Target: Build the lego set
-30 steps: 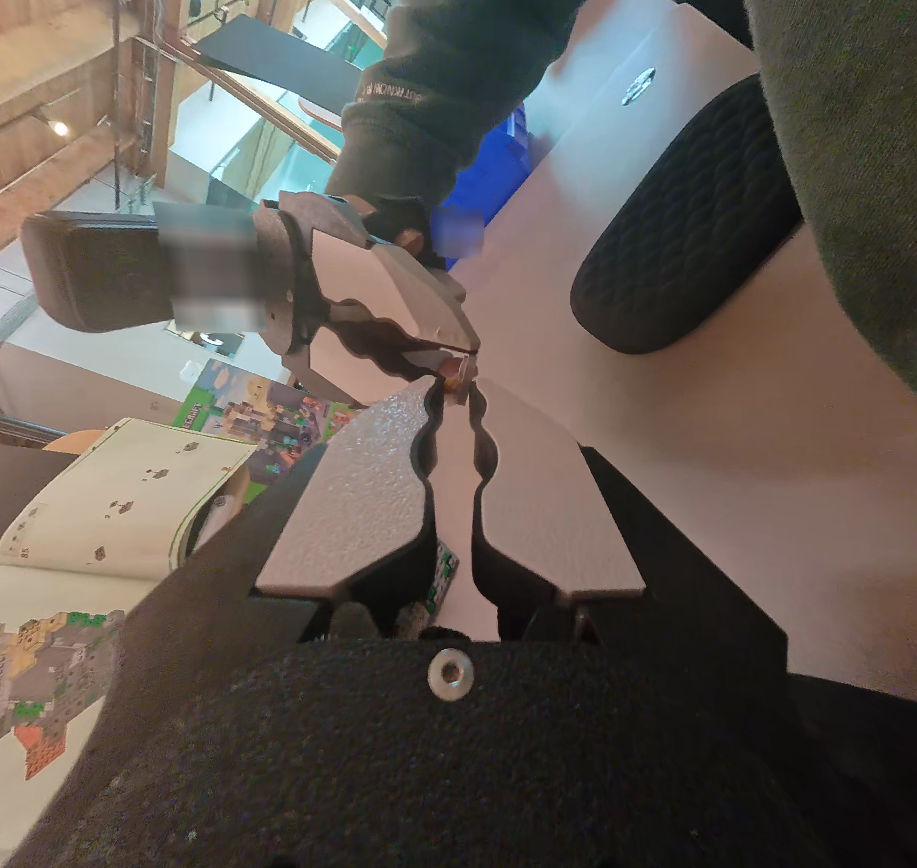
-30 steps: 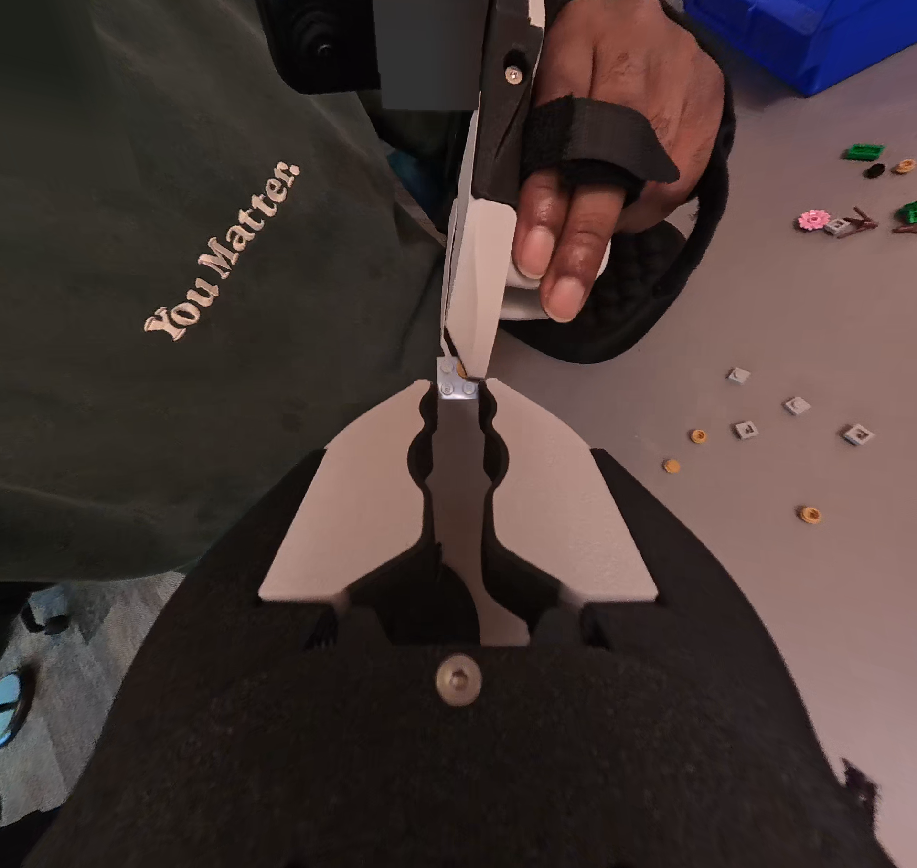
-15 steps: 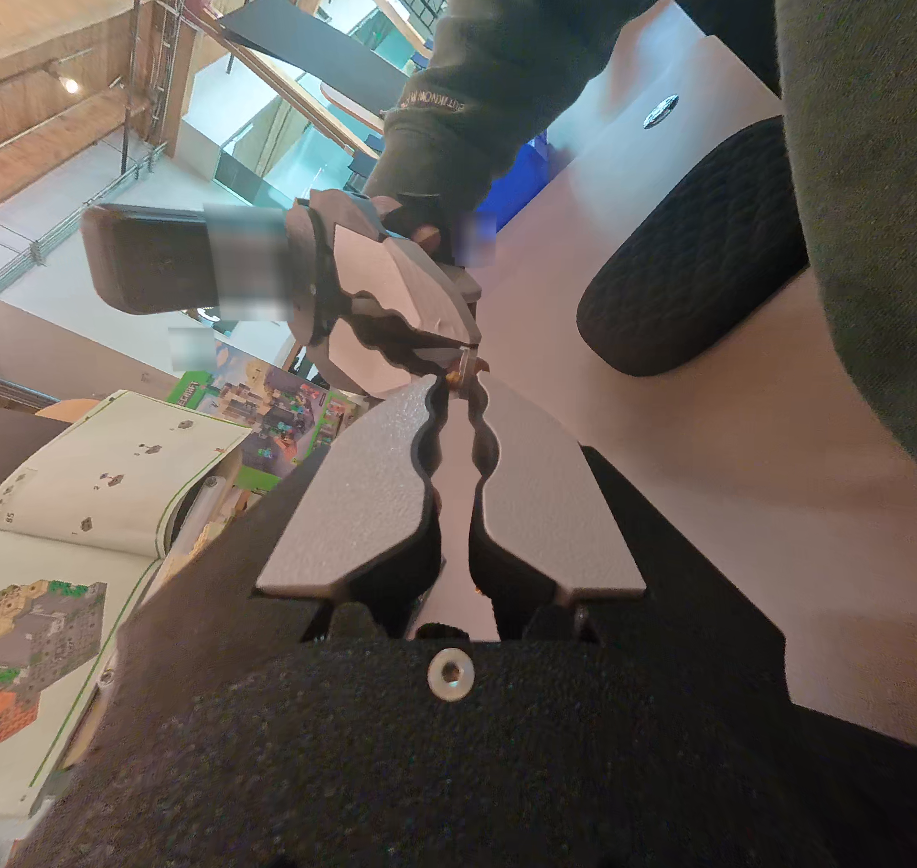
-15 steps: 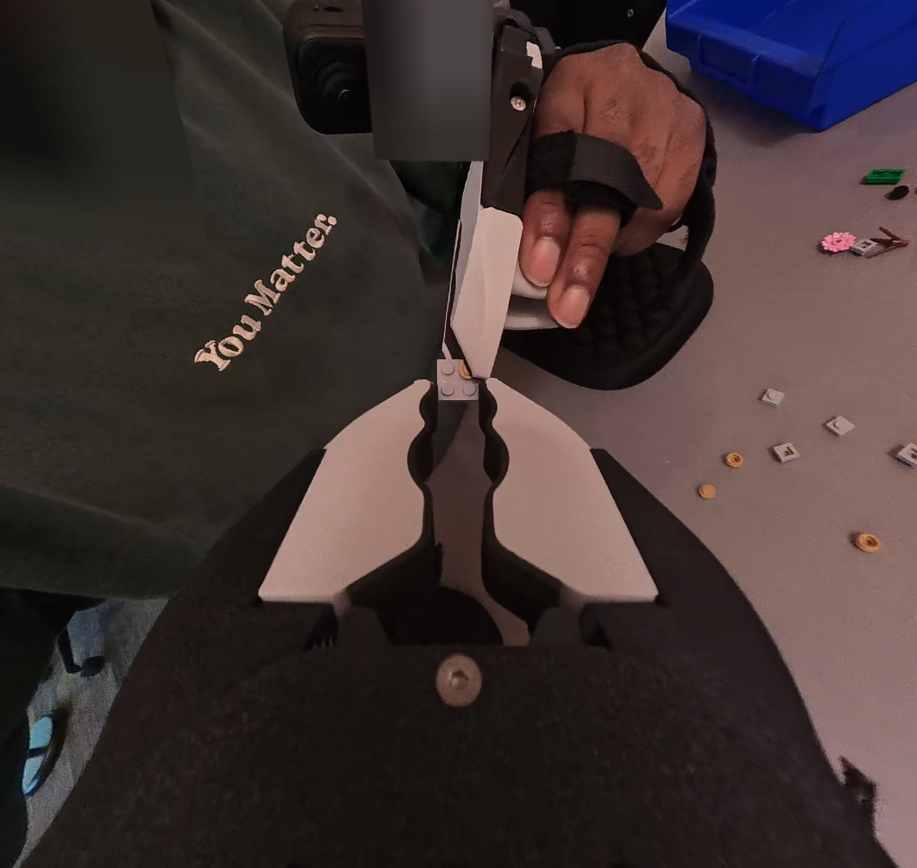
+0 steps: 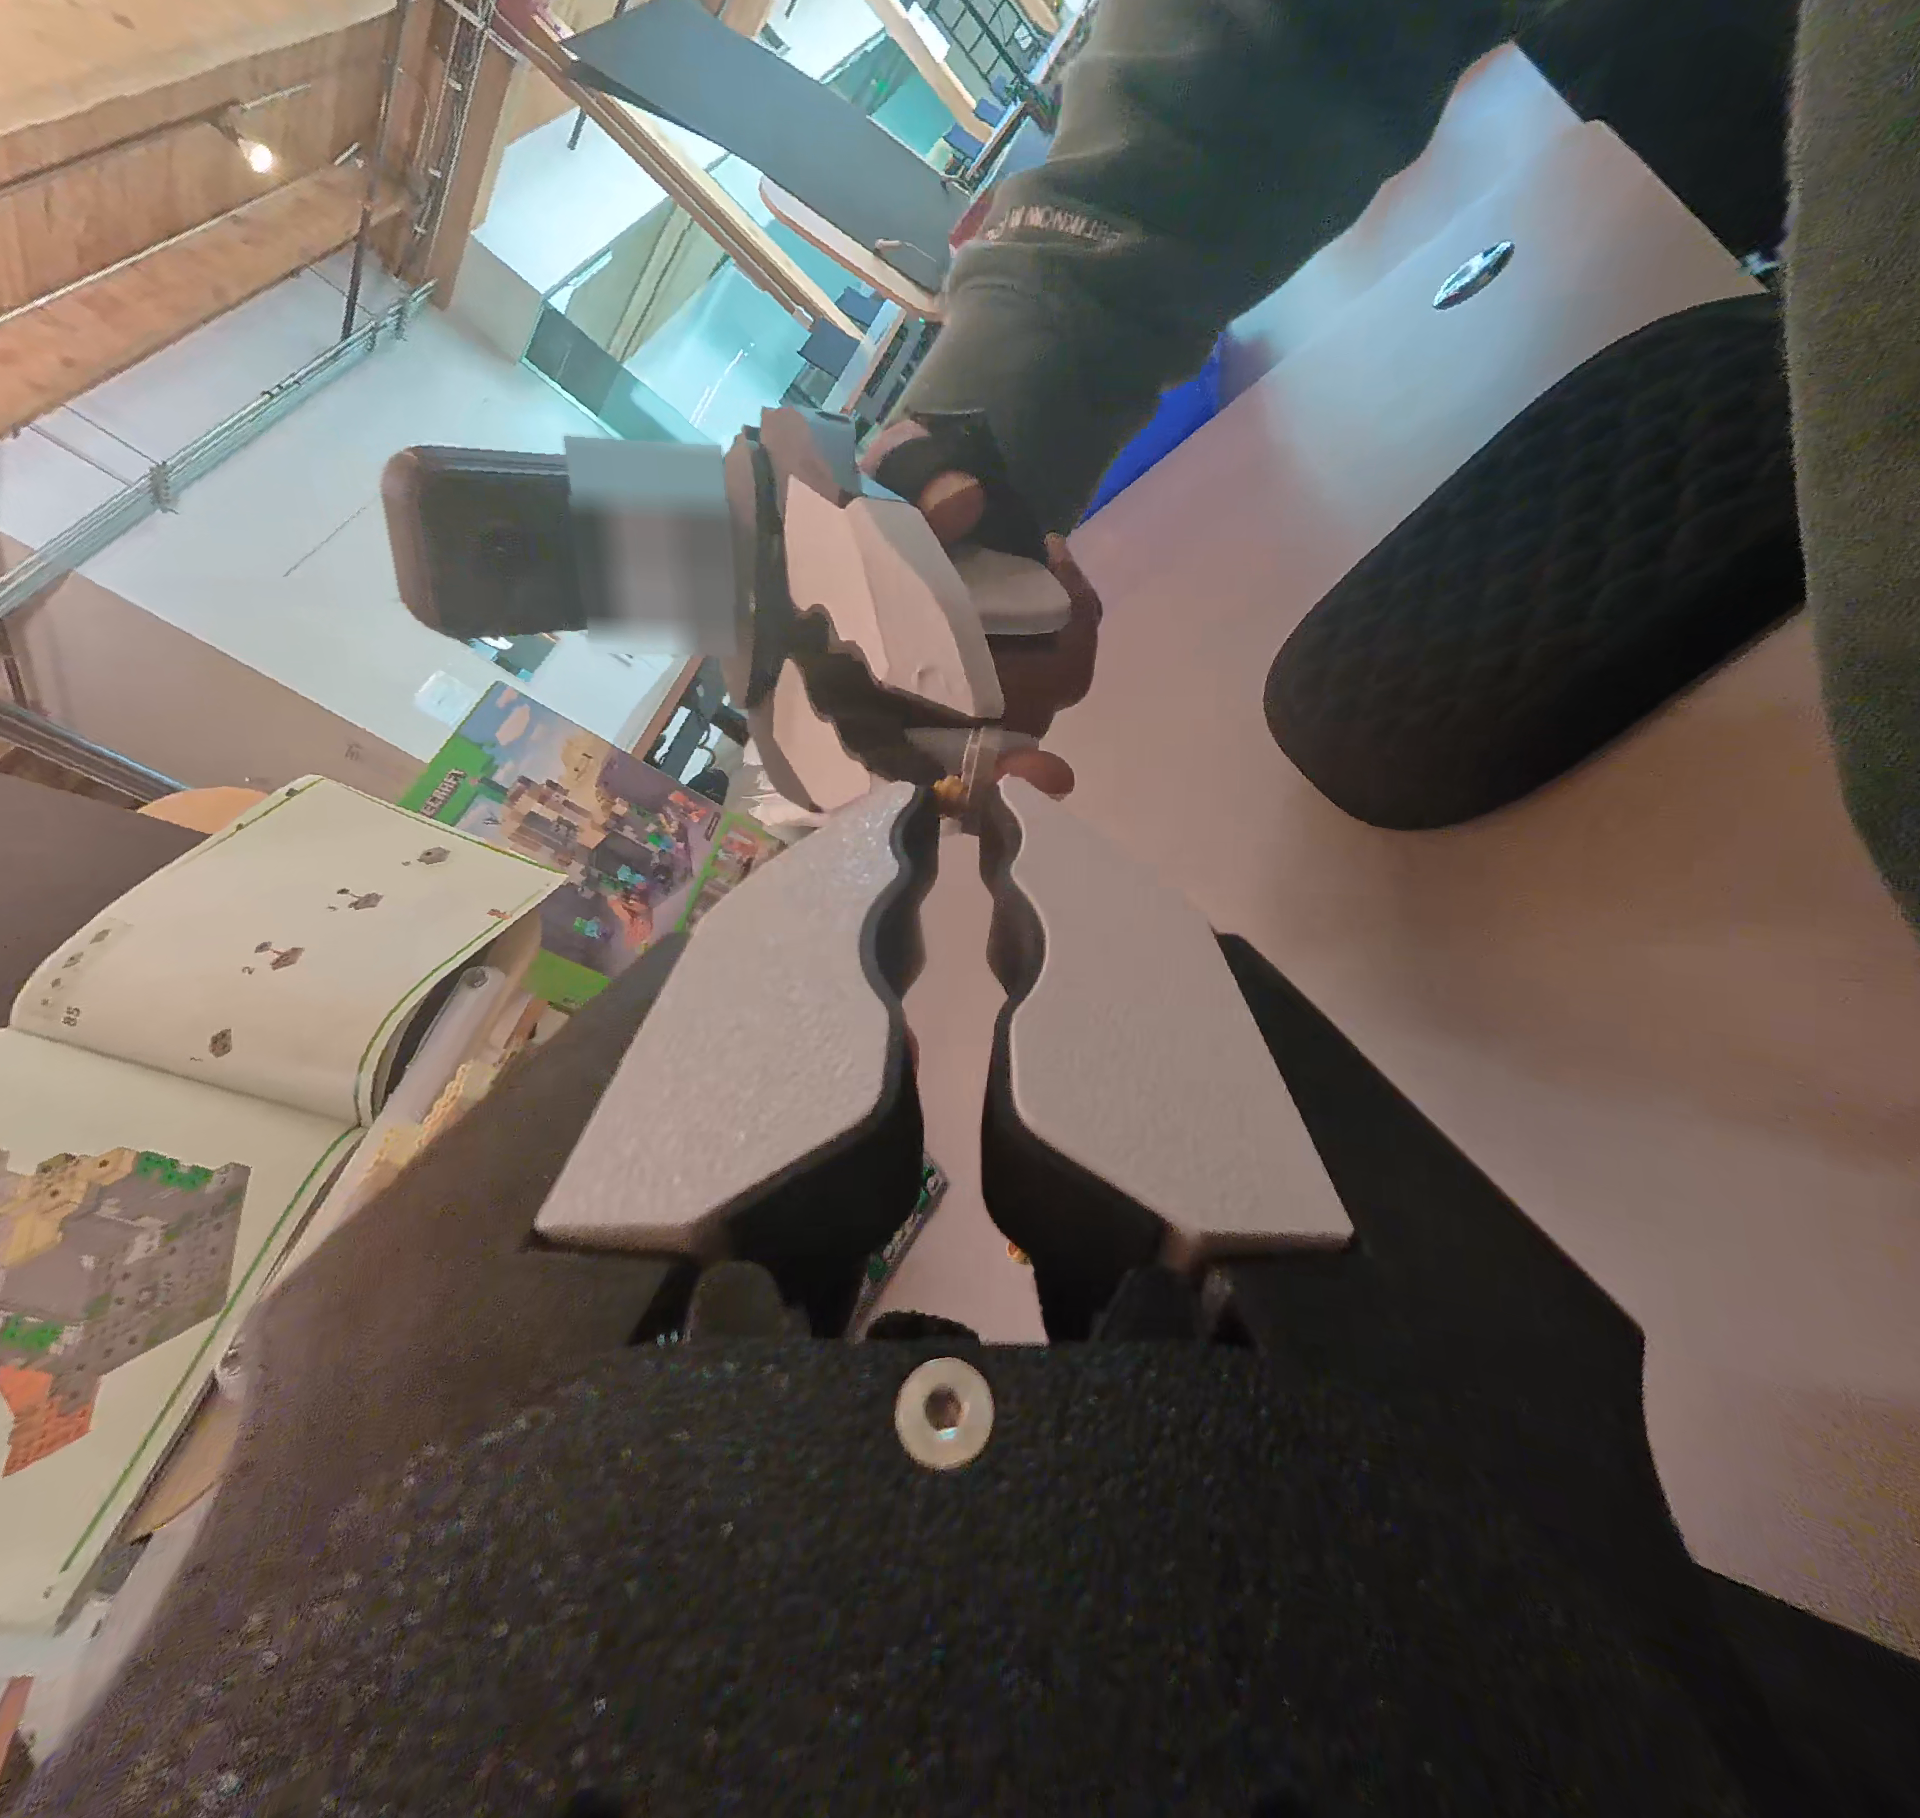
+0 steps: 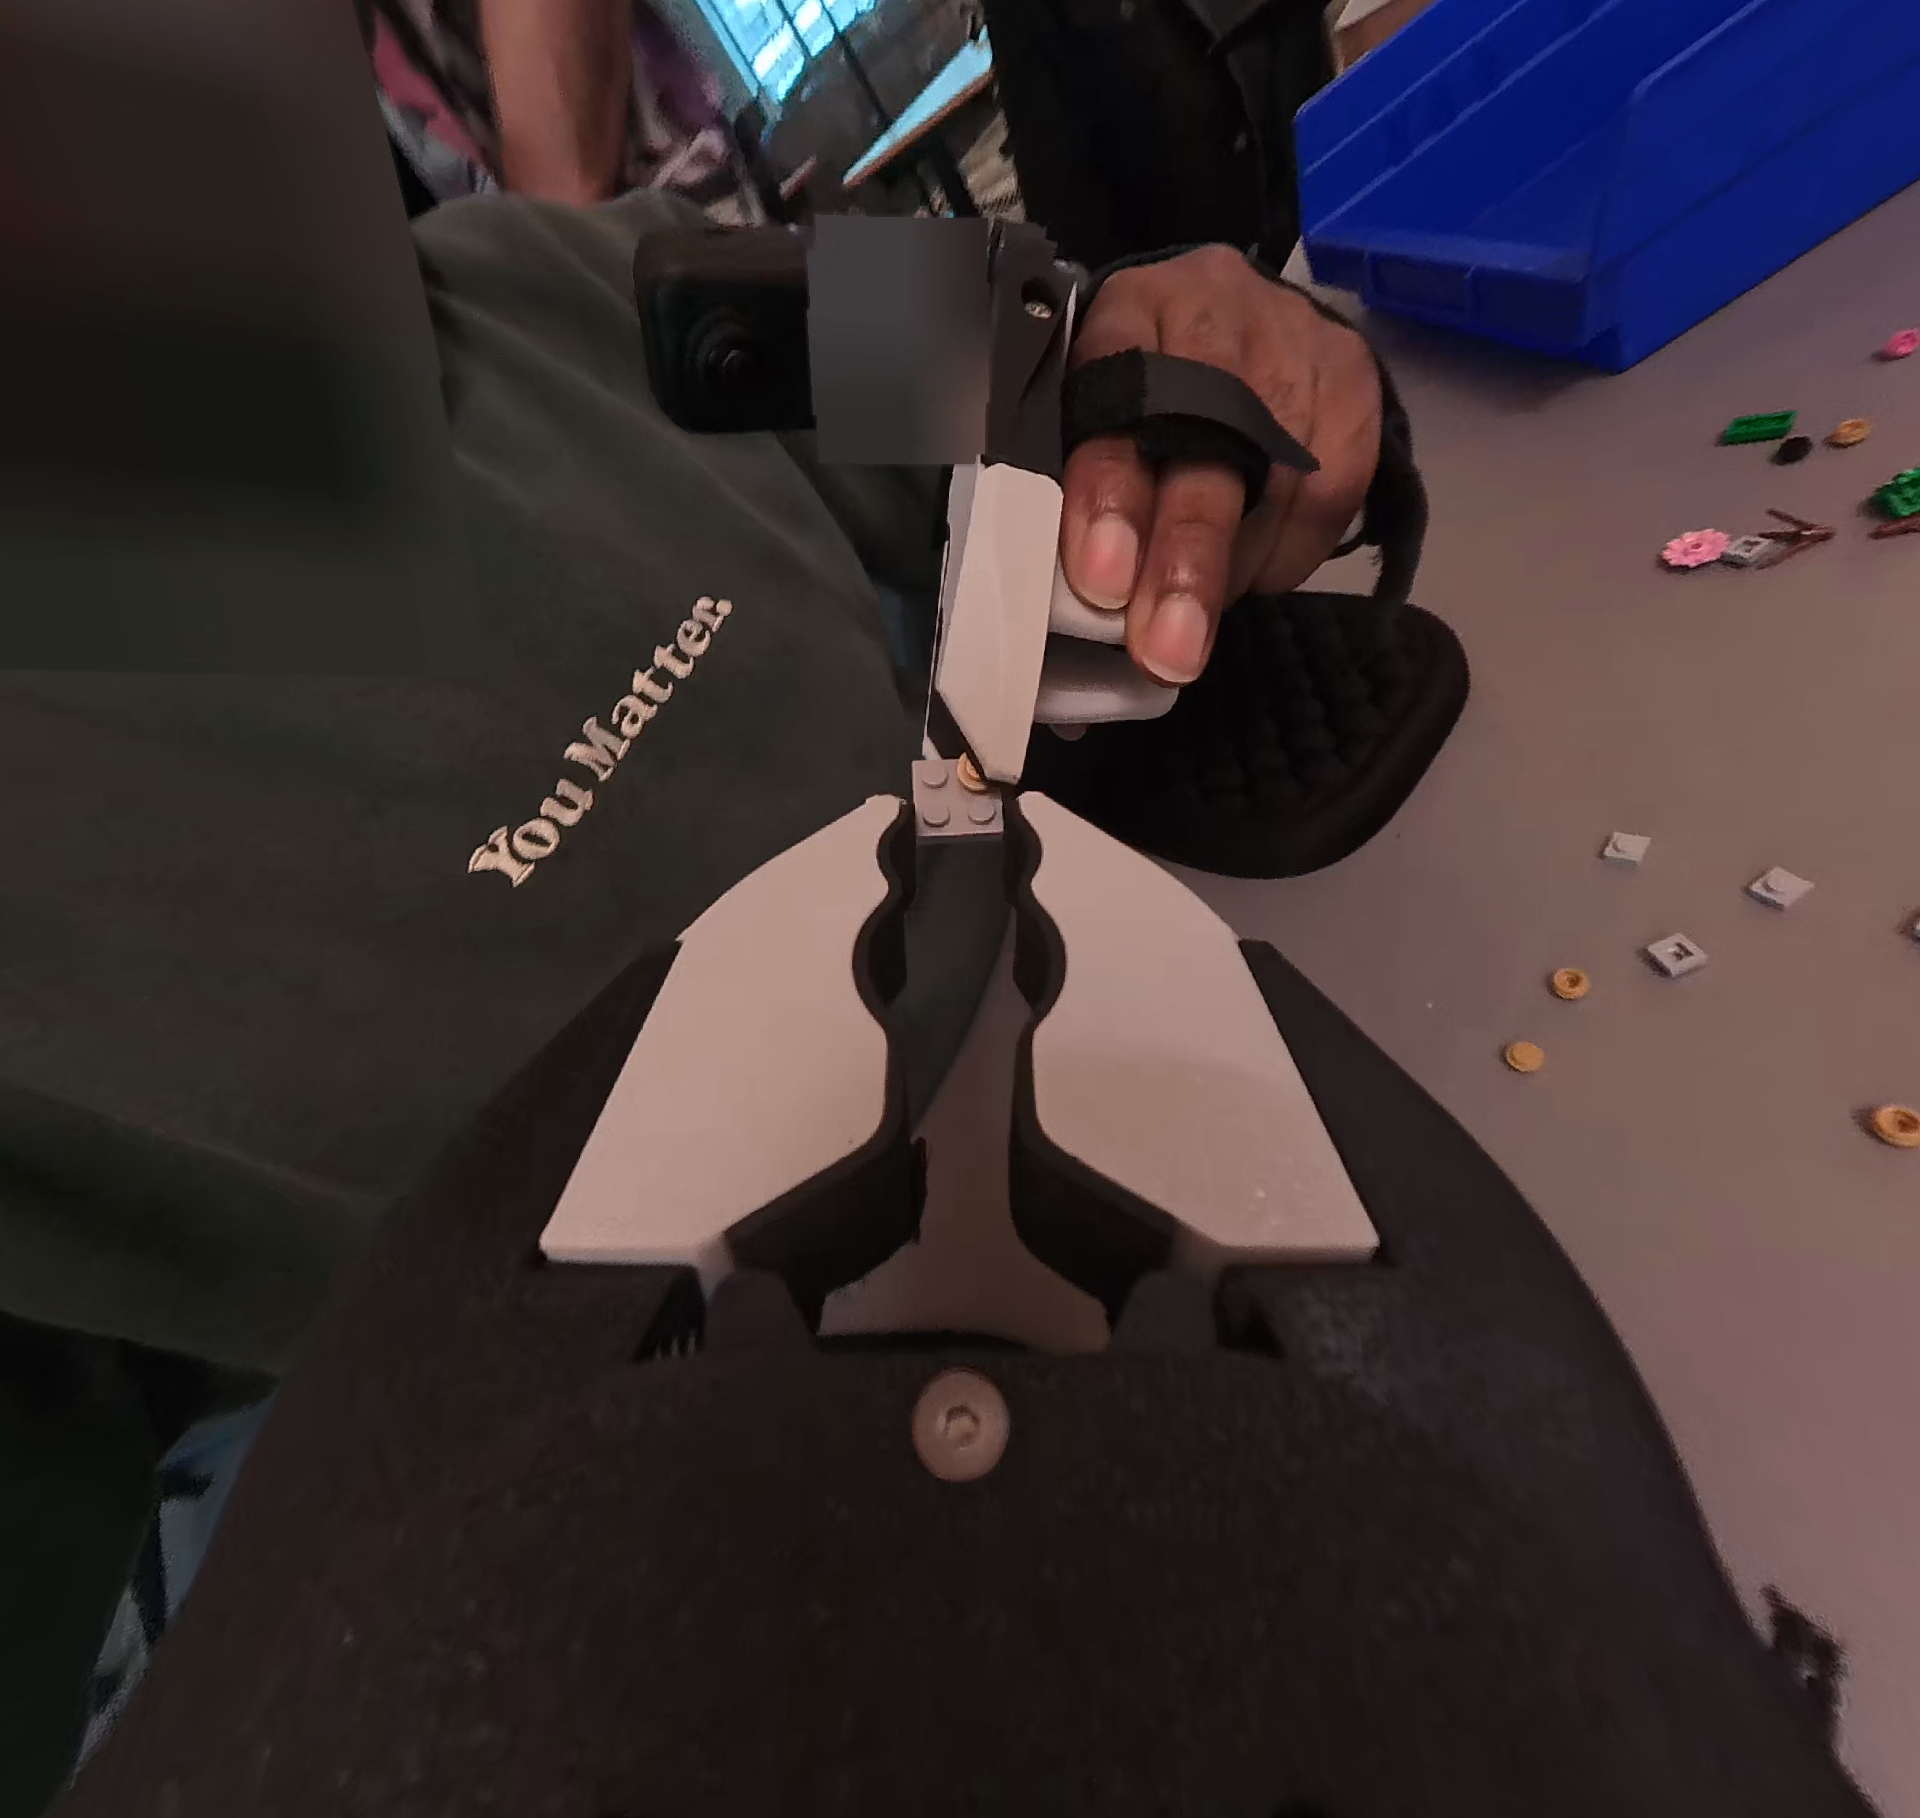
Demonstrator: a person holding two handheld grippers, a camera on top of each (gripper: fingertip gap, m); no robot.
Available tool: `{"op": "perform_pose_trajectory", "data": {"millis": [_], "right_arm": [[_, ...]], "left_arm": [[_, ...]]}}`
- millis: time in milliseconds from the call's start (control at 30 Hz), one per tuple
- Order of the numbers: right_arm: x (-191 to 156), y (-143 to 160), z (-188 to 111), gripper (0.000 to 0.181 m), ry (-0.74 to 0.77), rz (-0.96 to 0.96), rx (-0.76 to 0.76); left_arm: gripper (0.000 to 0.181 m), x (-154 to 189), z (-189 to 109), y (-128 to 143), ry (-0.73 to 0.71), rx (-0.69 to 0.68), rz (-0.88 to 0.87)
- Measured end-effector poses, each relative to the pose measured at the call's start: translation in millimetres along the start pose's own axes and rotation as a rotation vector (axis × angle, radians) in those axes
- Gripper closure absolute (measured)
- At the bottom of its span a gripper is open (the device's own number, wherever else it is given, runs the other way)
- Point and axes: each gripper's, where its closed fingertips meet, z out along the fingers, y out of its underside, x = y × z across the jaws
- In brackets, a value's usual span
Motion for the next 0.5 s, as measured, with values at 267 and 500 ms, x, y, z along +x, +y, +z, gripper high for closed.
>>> {"op": "perform_pose_trajectory", "data": {"millis": [267, 500], "right_arm": [[3.9, 0.1, 2.8, 0.157, 0.035, -0.016, 0.057], [8.2, -2.8, 1.4, 0.165, 0.075, -0.035, 0.109]], "left_arm": [[0.173, -1.5, 2.6, 4.1, -0.021, -0.007, 0.018], [0.173, -5.3, 4.2, 6.3, -0.049, -0.019, 0.039]]}}
